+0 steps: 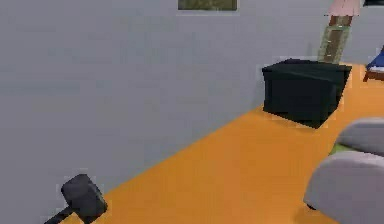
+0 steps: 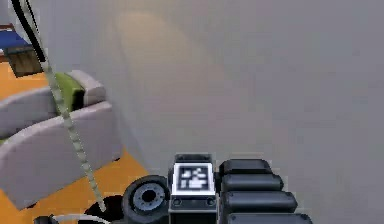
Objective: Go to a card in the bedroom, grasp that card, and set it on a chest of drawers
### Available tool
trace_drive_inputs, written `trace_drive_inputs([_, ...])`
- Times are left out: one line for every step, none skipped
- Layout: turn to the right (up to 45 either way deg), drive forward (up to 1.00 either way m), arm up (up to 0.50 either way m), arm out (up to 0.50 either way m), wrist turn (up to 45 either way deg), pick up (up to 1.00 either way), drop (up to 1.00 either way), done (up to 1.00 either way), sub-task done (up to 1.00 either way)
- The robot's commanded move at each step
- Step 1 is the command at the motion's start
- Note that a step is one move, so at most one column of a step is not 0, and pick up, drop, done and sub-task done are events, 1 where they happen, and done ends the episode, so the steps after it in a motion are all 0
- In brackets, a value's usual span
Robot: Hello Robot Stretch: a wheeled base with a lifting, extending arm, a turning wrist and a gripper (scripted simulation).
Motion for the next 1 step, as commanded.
trace_drive_inputs([42.0,0.00,0.00,0.00,0.0,0.00,0.00,0.00,0.00])
